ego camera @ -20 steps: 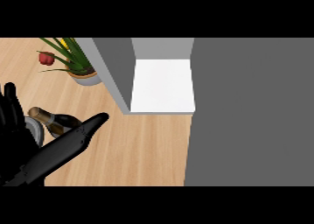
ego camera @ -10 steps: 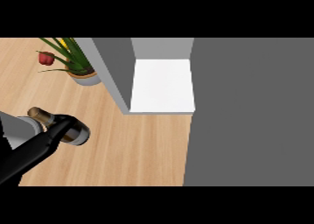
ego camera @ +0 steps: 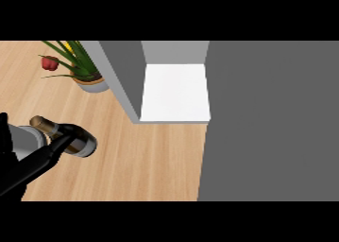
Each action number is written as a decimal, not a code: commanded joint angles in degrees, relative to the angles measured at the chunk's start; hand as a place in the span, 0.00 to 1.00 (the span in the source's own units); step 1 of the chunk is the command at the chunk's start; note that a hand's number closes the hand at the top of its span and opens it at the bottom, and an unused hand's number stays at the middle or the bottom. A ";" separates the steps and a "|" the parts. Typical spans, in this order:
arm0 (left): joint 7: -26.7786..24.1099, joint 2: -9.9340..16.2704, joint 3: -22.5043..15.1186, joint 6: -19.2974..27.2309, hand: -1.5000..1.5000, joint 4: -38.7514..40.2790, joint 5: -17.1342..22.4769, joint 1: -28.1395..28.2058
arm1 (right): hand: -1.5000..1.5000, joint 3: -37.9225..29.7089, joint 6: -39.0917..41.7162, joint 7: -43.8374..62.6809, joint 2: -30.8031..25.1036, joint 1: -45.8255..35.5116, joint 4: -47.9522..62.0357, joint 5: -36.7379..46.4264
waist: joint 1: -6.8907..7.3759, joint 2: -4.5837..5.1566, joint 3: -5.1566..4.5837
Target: Pick up the wine, place it into the cabinet and close the cabinet
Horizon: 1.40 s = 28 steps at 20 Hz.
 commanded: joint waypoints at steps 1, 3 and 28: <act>-8.67 -1.07 3.55 -2.86 0.00 6.33 6.04 2.14 | 0.00 -0.04 1.42 2.33 -0.21 6.43 -10.83 -5.09 | -0.44 -0.05 -0.01; -10.23 -1.22 4.93 -4.99 0.00 8.14 8.93 2.36 | 0.00 -0.22 -0.41 4.74 -0.01 2.39 -10.03 -3.30 | -0.12 -0.02 -0.03; -38.58 -2.93 11.50 -15.19 0.00 36.72 21.86 1.12 | 0.00 -1.59 2.74 1.30 2.29 3.35 -7.20 -3.38 | -0.24 0.04 0.01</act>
